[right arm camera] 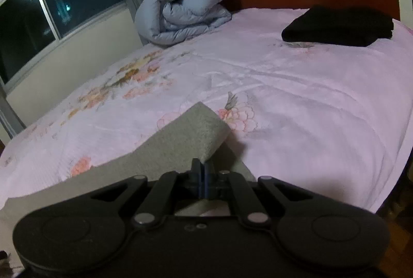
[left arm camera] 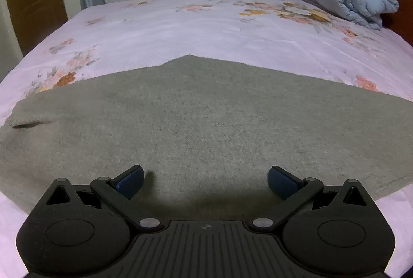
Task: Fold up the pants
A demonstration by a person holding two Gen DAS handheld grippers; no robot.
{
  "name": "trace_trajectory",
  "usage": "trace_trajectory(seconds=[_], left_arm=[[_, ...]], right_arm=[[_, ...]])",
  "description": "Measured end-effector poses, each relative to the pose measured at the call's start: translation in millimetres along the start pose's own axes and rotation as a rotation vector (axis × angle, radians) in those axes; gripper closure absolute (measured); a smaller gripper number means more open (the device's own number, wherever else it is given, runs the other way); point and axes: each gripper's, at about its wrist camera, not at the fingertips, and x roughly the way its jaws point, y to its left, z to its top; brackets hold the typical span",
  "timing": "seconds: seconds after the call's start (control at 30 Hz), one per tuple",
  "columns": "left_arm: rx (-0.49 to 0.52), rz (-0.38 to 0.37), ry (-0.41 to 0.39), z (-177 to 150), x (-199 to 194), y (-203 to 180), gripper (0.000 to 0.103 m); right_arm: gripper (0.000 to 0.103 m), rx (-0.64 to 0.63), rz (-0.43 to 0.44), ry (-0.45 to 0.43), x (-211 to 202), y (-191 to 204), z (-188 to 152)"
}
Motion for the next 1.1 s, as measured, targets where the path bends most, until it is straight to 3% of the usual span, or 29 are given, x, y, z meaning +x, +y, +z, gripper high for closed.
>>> trace_trajectory(seconds=[0.17, 0.23, 0.33, 0.37, 0.4, 0.43, 0.5, 0.7, 0.77, 0.9, 1.03, 1.1], left_arm=[[0.003, -0.027, 0.017, 2.9, -1.7, 5.3, 0.0], [0.013, -0.036, 0.033, 2.7, -0.8, 5.9, 0.0], [0.02, -0.046, 0.045, 1.8, -0.5, 5.9, 0.0], [0.022, -0.049, 0.046, 1.7, -1.4, 6.3, 0.0], [0.025, -0.05, 0.042, 1.6, -2.8, 6.8, 0.0], [0.025, -0.055, 0.042, 1.0, -3.6, 7.3, 0.0], [0.032, -0.061, 0.035, 1.3, -3.5, 6.8, 0.0], [-0.022, -0.038, -0.007, 20.9, 2.6, 16.1, 0.0], [-0.023, -0.021, -0.018, 28.9, 3.3, 22.3, 0.0], [-0.063, -0.01, 0.006, 38.1, 11.1, 46.6, 0.0], [-0.043, -0.001, 0.024, 45.8, 26.5, 60.1, 0.0], [-0.089, 0.002, 0.026, 50.5, 33.6, 74.8, 0.0]], right_arm=[[0.103, 0.009, 0.03, -0.024, -4.4, 6.6, 22.3], [0.103, 0.047, 0.0, 0.026, 6.8, -3.8, 18.5], [0.102, 0.191, -0.023, 0.21, 41.5, -38.3, -4.2], [0.103, 0.237, 0.003, 0.177, 35.3, -48.8, -7.5], [0.096, 0.223, -0.041, 0.134, 24.9, -51.6, -6.0], [0.096, 0.207, -0.074, 0.086, 14.8, -53.5, -4.0], [0.096, 0.231, -0.032, 0.026, 1.8, -61.7, 5.8], [0.095, 0.09, 0.086, 0.041, 12.7, -34.1, 35.6], [0.094, 0.06, 0.046, 0.035, 20.0, -23.6, 40.2], [0.089, 0.133, -0.023, 0.062, 30.0, -39.6, 39.0], [0.088, 0.171, -0.012, 0.07, 25.6, -48.8, 25.6], [0.087, 0.153, 0.014, 0.061, 20.7, -44.8, 23.1]])
